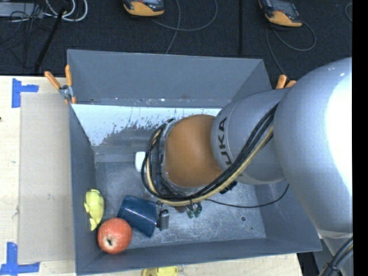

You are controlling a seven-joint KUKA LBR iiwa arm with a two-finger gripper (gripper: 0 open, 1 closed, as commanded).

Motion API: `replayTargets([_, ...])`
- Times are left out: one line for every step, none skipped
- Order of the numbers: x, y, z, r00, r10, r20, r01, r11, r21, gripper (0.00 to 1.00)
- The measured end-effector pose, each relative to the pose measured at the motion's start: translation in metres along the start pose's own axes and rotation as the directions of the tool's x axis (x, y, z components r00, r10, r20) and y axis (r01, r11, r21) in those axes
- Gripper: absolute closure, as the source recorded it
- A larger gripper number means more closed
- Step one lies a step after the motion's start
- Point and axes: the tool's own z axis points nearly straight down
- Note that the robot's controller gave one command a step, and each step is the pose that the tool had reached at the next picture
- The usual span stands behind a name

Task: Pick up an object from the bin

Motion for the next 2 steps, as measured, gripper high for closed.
replayTargets([0.000,0.000,-0.004,1.000,0.001,-0.002,-0.001,1.000,0.000,1.00])
replayTargets([0.002,0.001,-0.020,1.000,0.000,-0.009,0.000,1.000,-0.001,1.00])
